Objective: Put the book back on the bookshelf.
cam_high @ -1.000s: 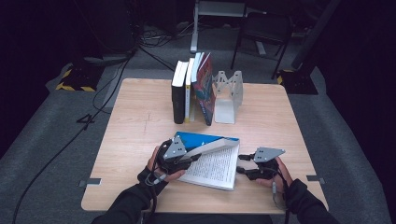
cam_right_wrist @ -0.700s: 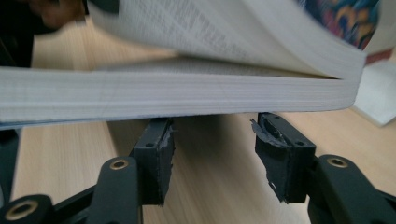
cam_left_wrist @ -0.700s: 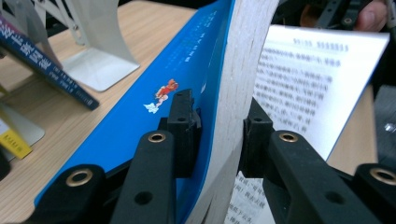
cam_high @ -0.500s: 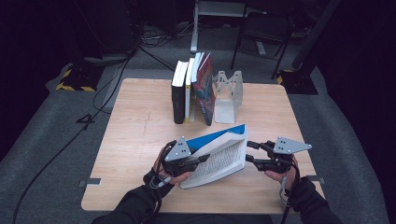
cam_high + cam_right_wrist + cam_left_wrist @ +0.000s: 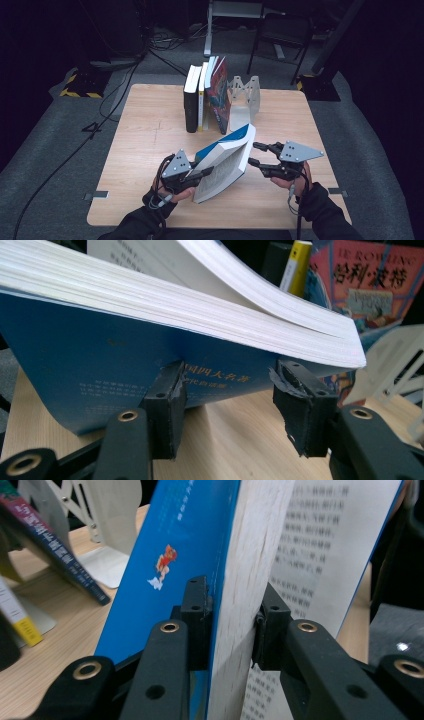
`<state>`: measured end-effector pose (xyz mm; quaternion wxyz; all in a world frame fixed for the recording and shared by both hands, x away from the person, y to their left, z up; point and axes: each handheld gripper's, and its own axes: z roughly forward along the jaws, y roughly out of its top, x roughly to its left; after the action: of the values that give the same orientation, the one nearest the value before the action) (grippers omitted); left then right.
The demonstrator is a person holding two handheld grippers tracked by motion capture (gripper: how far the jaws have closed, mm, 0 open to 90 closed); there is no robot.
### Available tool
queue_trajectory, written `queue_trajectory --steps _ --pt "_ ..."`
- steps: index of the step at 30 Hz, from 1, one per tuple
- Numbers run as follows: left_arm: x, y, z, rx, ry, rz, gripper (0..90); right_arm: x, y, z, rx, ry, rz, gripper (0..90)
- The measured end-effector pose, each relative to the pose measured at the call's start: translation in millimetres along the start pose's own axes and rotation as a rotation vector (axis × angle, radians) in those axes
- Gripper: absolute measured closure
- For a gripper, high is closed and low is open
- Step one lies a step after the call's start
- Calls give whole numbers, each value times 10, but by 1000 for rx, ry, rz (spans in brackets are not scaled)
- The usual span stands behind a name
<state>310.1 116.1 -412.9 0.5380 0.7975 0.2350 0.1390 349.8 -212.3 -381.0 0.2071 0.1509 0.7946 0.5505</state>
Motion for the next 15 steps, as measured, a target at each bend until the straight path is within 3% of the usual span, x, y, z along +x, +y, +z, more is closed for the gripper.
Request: queue_trajectory --steps 3,6,9,13,15 --pt "-22 -17 -47 11 21 19 729 41 76 45 3 -9 -13 475" --pt "1 -64 -95 -5 25 -30 698 75 140 95 1 1 -8 482" --pt "0 -108 -101 1 36 -65 605 77 165 138 1 7 -5 476" --pt "-37 -136 -70 29 51 -50 539 85 97 268 75 -33 -6 478" --pt "-71 -144 -50 45 36 -44 523 58 59 292 66 -17 22 472"
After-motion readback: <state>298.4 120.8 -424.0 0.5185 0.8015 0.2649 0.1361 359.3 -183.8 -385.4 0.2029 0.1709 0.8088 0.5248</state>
